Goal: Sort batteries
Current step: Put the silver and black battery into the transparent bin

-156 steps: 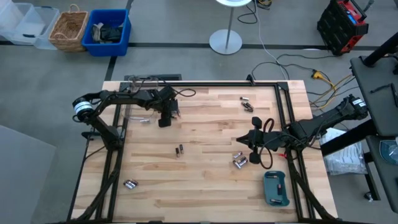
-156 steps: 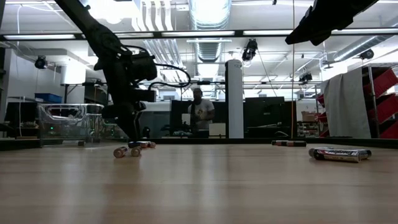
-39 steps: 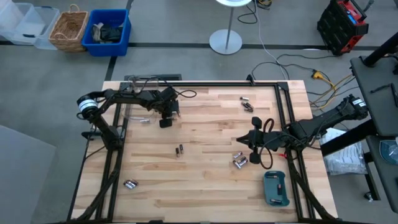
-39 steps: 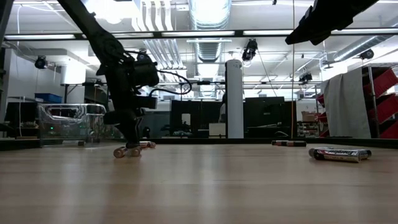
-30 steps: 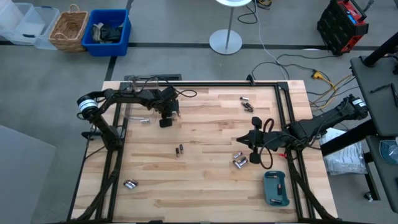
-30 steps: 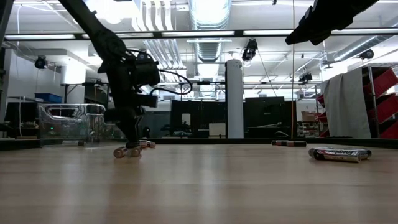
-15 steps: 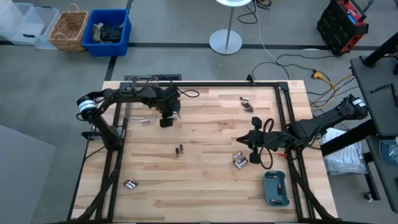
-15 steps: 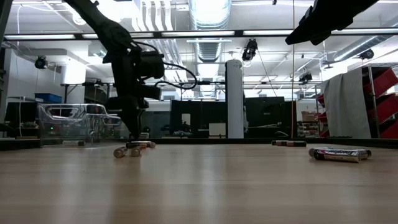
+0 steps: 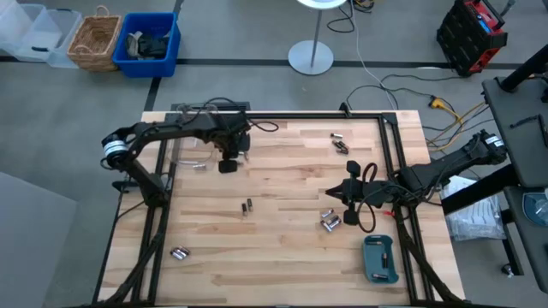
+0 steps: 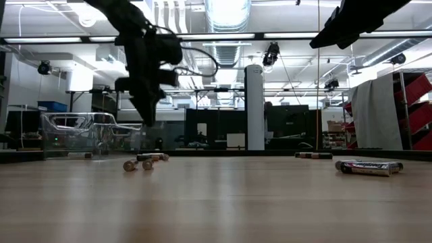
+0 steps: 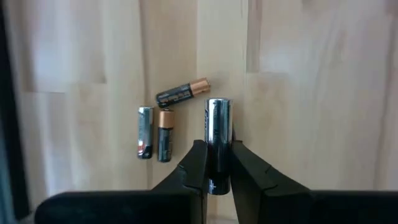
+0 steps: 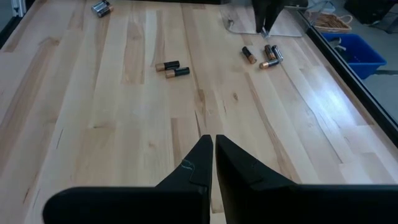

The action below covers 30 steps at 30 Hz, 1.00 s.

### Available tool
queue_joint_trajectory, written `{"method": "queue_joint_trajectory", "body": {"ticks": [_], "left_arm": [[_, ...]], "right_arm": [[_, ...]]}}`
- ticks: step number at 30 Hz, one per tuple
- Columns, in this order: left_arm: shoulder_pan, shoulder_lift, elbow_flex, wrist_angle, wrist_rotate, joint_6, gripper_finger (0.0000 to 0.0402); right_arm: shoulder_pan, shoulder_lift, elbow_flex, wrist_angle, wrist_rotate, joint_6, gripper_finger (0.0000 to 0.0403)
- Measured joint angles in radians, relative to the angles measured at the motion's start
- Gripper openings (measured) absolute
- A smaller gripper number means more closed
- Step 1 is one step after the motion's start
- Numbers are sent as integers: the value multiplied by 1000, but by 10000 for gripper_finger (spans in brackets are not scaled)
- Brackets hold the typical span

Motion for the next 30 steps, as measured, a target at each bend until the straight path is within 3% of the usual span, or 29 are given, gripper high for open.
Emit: {"method": "queue_joint_trajectory", "body": {"ticks": [8, 13, 30], "left_arm": [[5, -101, 83, -167, 9, 17, 25], [26, -176, 97, -246, -76, 16, 25], [233, -324, -94, -325, -111, -37, 25]], "right_arm": [[0, 0, 0, -1, 0, 0, 13], [0, 0, 0, -1, 0, 0, 13], [0, 0, 0, -1, 0, -1, 13]]}}
